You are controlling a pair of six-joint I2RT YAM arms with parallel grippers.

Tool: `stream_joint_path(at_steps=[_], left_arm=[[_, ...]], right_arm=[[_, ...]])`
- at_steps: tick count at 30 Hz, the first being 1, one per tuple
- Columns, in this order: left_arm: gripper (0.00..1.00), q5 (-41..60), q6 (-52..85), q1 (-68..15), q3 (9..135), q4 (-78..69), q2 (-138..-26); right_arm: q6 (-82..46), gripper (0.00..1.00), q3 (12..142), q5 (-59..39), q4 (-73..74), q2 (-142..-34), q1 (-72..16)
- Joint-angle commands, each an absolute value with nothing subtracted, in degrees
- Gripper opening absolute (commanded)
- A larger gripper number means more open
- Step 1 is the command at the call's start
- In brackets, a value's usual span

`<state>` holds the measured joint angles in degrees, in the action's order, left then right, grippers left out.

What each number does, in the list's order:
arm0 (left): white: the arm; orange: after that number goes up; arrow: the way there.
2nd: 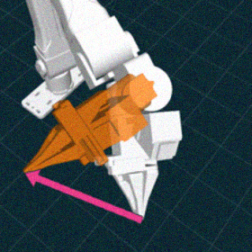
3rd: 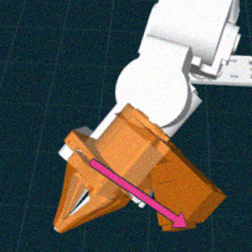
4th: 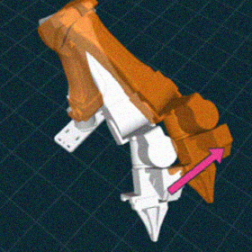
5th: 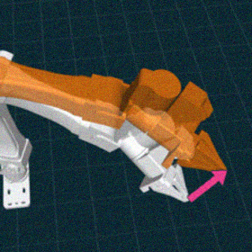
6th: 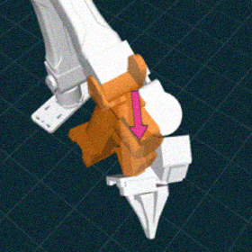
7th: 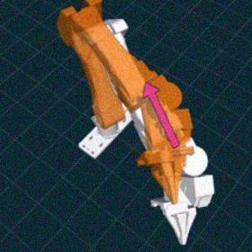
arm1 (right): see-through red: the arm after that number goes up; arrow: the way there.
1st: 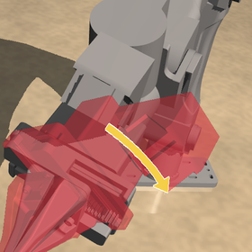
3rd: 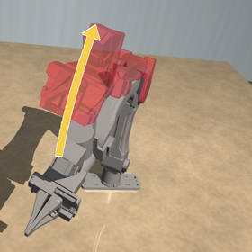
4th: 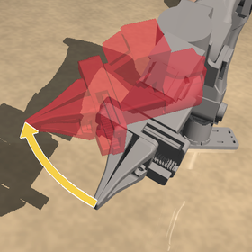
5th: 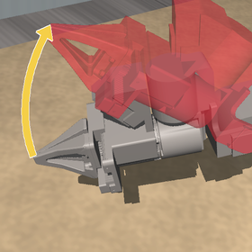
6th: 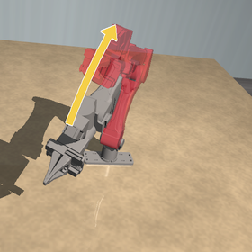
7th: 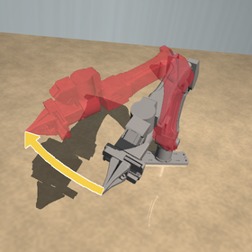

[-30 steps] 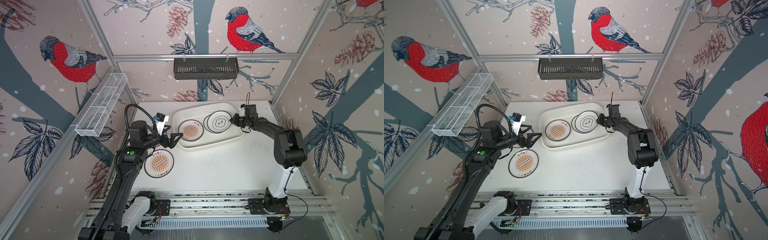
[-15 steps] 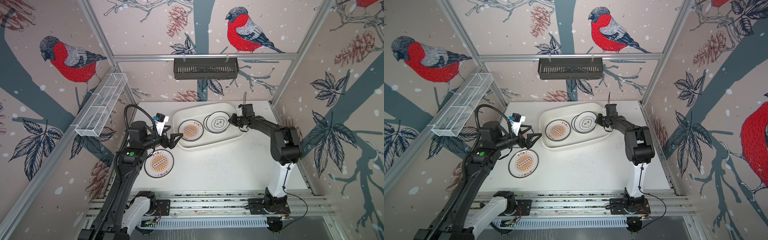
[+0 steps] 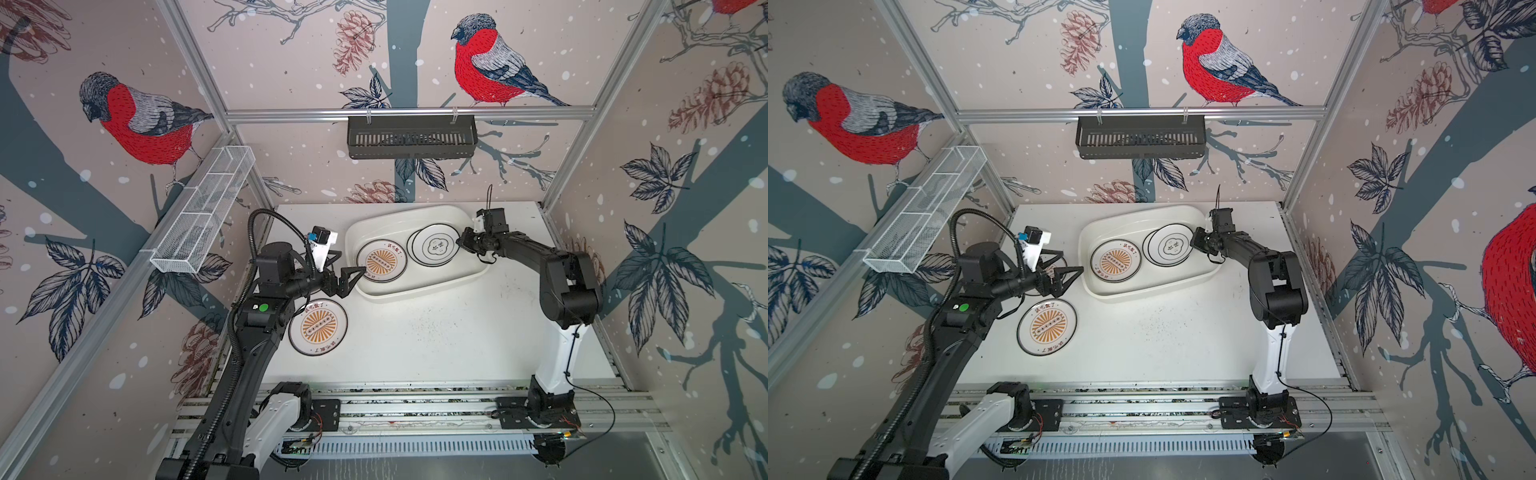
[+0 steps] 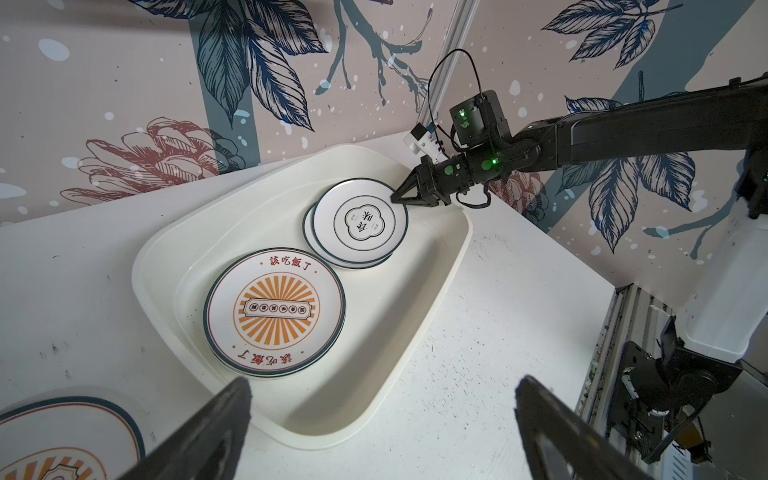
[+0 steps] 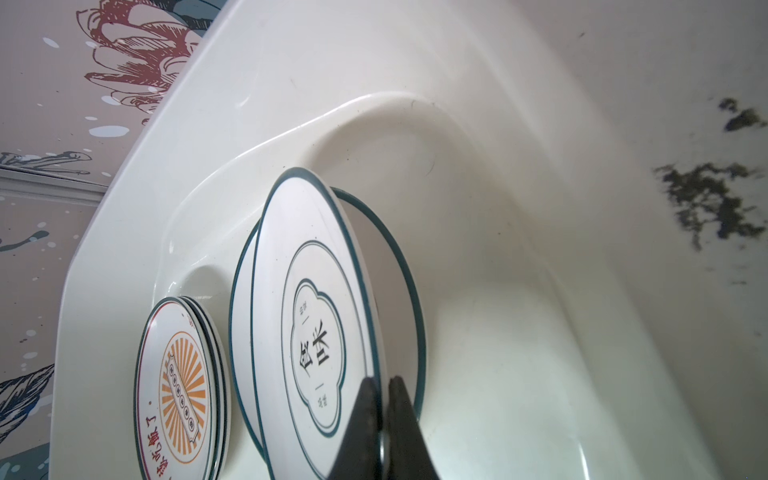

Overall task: Place the plates into the plastic bin on the countertop
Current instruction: 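Lower the second white plate onto the first white plate in the bin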

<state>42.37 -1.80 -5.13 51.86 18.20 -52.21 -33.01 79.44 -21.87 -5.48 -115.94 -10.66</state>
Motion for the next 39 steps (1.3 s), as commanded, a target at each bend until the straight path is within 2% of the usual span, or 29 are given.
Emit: stream_joint_path(at_steps=[1,8,30,39], left_arm=[[0.98,43.8,-2.5,-5.0,51.7,15.9,-52.1],[0.98,43.9,-2.3,-5.0,51.7,15.8,-52.1],[0.98,43.9,-2.2,-5.0,51.6,15.6,-52.3],[0.98,43.5,-2.5,-5.1,51.8,15.8,-52.3]], right_arm=[[-32.3,0.09,79.5,-21.3,-5.3,-116.3,-10.5],[-32.3,0.13,79.3,-20.9,-5.4,-116.5,-10.3],[-32.1,0.15,79.6,-20.9,-6.3,-115.7,-10.0],[-26.8,0.19,86.3,-18.5,-15.2,-111.7,-15.1]])
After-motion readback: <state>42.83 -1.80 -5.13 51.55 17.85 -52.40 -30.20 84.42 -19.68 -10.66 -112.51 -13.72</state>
